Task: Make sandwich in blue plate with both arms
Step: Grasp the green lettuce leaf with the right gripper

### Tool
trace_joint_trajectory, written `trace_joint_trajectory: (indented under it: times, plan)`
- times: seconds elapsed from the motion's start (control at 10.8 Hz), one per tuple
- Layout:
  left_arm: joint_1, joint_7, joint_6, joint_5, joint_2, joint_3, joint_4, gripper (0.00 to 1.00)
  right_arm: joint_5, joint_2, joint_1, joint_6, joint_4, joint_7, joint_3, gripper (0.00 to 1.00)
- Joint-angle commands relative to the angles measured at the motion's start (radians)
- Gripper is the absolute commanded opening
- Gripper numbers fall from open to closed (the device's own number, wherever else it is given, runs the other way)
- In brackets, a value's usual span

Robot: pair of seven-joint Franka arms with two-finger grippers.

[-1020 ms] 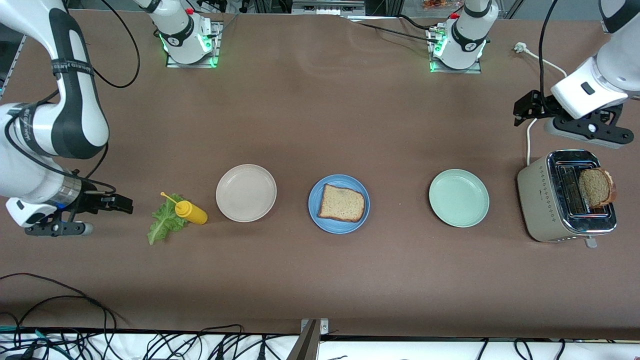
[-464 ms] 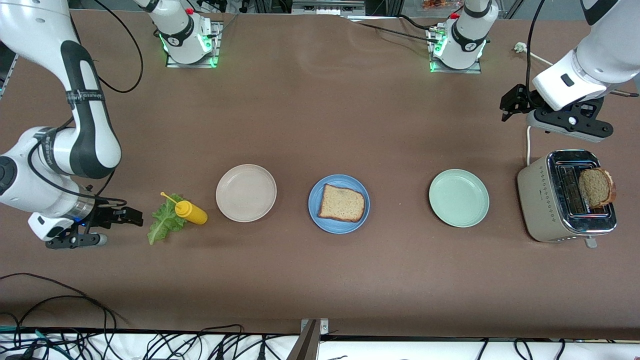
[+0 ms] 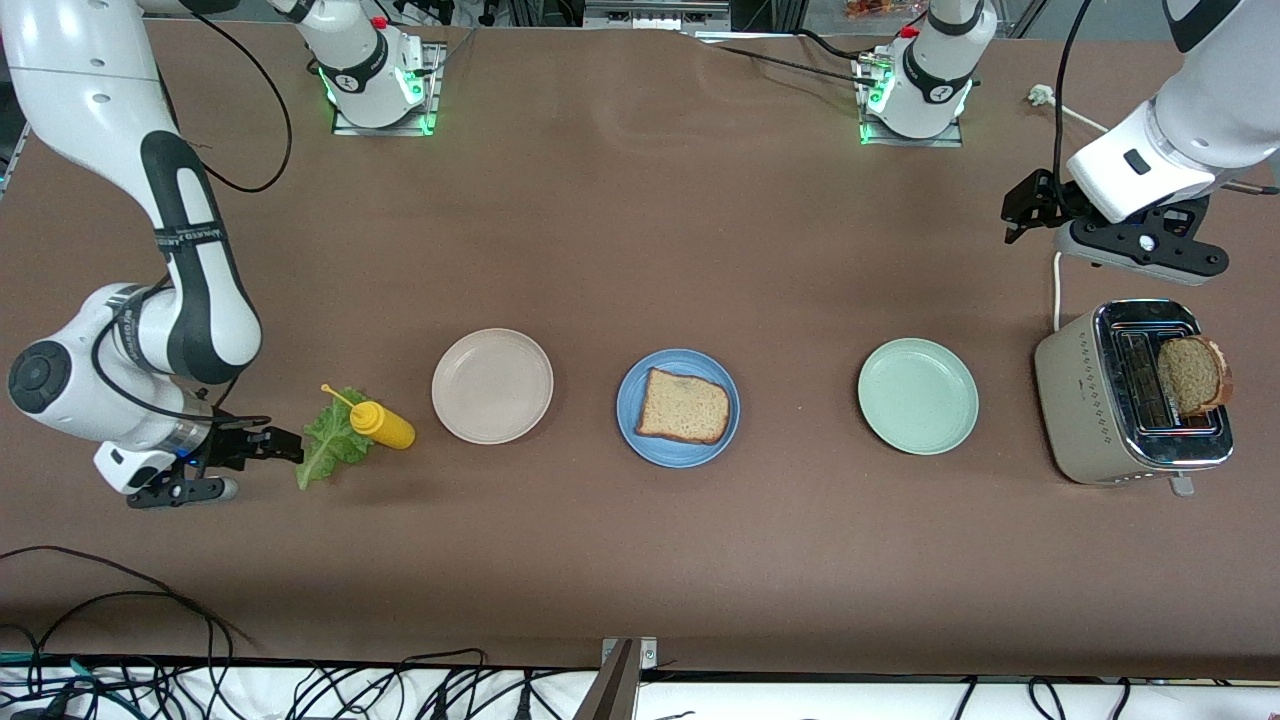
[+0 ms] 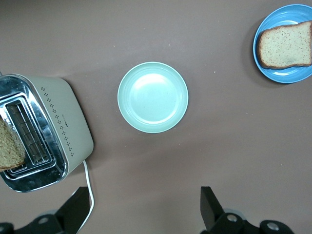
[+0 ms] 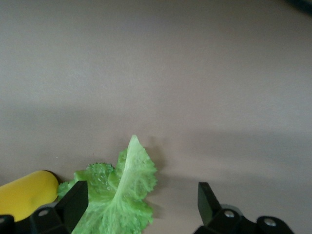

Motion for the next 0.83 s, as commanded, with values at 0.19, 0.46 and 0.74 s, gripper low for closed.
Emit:
trace_joint_trajectory:
  times: [0.19, 0.46, 0.74]
  plan:
    - [0.014, 0.005, -0.009, -0.01, 0.002, -0.001, 0.012, 1.0, 0.055, 0.075, -0.002, 0.05, 0.011, -0.032, 0.035, 1.0]
    - [0.014, 0.005, -0.009, -0.01, 0.003, -0.001, 0.012, 1.0, 0.055, 0.095, -0.002, 0.073, 0.01, -0.032, 0.042, 1.0]
    - [0.014, 0.007, -0.01, -0.01, 0.003, -0.001, 0.012, 1.0, 0.055, 0.111, -0.002, 0.094, 0.005, -0.034, 0.049, 0.97]
